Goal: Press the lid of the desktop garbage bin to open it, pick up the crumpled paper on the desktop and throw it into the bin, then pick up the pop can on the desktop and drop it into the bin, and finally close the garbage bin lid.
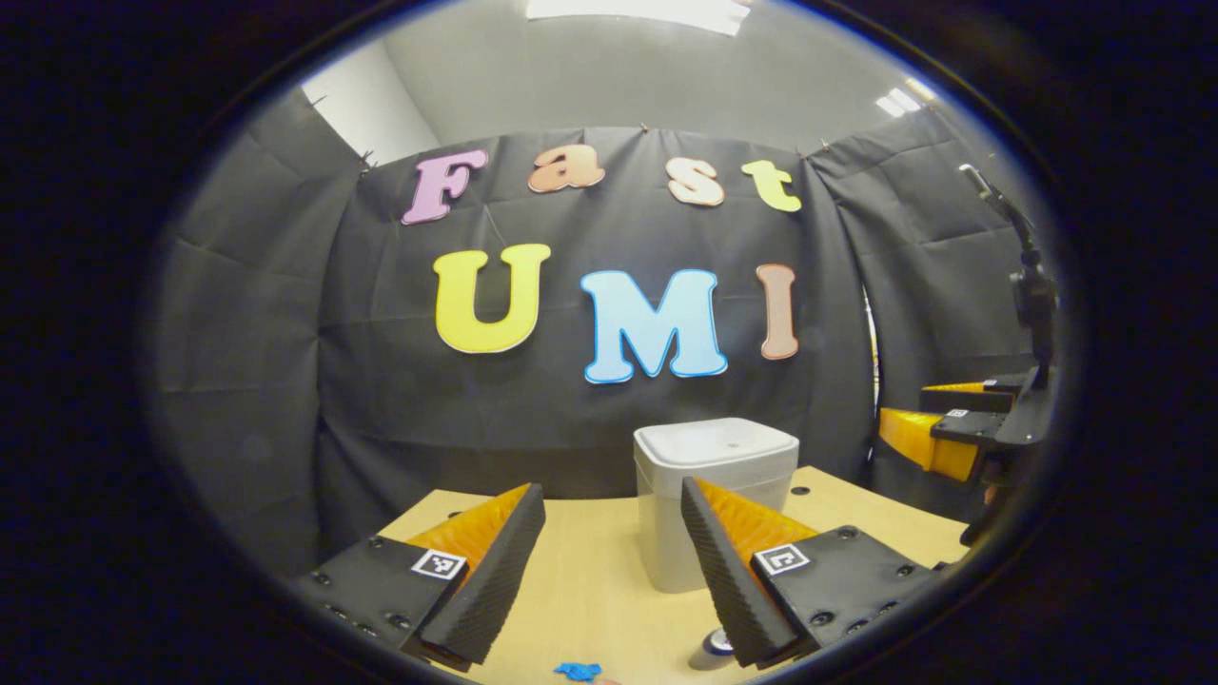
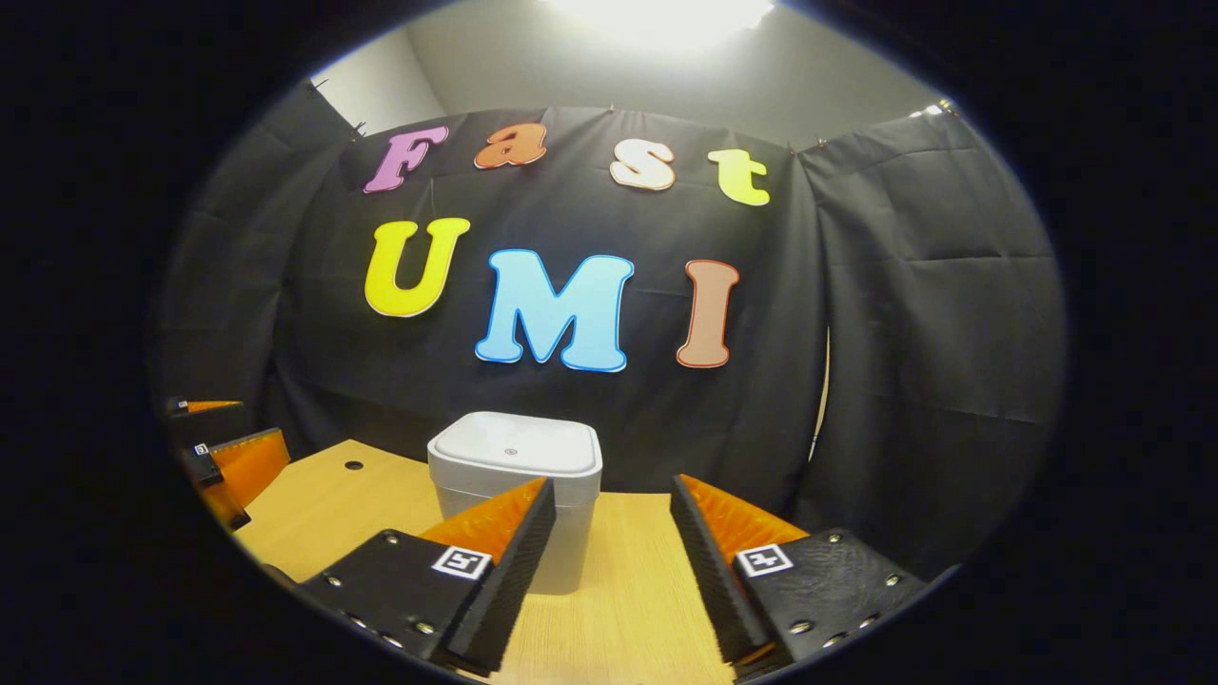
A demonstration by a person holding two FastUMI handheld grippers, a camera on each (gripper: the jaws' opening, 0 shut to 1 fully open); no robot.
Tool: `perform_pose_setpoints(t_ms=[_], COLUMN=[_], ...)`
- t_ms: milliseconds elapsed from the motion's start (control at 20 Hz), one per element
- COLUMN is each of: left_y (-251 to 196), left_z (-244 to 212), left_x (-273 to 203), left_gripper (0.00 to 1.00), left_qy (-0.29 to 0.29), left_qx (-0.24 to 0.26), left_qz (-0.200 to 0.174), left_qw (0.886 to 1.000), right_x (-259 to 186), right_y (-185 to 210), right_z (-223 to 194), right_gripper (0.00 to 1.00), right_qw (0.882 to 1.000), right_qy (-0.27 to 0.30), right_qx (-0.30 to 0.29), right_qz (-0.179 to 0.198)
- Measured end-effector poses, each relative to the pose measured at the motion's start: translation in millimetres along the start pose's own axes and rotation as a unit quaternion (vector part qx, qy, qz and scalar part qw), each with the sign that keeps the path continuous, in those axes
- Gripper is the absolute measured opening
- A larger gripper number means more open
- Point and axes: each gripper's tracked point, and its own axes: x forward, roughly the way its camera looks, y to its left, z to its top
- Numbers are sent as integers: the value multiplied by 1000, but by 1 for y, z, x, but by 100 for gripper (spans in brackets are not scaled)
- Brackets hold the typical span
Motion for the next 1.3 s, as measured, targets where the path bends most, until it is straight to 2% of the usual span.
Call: perform_pose_setpoints(t_ms=[50, 100, 150, 200, 300, 350, 450, 750, 850, 1000, 1300], left_y=[1, 1, 1, 1, 0, 2, 3, 6, 6, 6, 7], left_z=[1, 0, 1, 1, 1, 1, 3, 1, 4, 4, 0], left_x=[0, 1, 2, 4, 7, 8, 14, 17, 19, 19, 16], left_gripper=[95, 95, 95, 95, 95, 95, 95, 95, 95, 95, 95], left_qy=[-1, -2, -1, 0, 0, 2, 3, 6, 6, 10, 19], left_qx=[-1, -1, -1, -2, -5, -8, -15, -19, -17, -18, -15], left_qz=[3, 6, 8, 11, 16, 21, 29, 55, 65, 80, 111], left_qw=[1000, 1000, 1000, 1000, 1000, 1000, 999, 998, 998, 997, 994], right_x=[4, 7, 11, 16, 25, 28, 38, 87, 107, 124, 153], right_y=[2, 4, 7, 3, 10, 11, 20, 50, 57, 64, 76], right_z=[3, 6, 10, 10, 19, 22, 25, 13, 7, -2, -24], right_gripper=[71, 54, 48, 39, 17, 16, 2, 2, 0, 0, 0], right_qw=[1000, 1000, 1000, 1000, 1000, 1000, 999, 995, 994, 992, 986], right_qy=[0, -5, -8, -10, -20, -19, -26, 11, 28, 44, 84], right_qx=[-6, -10, -11, -11, -1, -2, -1, 7, 13, 7, 34], right_qz=[-2, 6, 16, 9, 19, 19, 34, 96, 102, 116, 140])
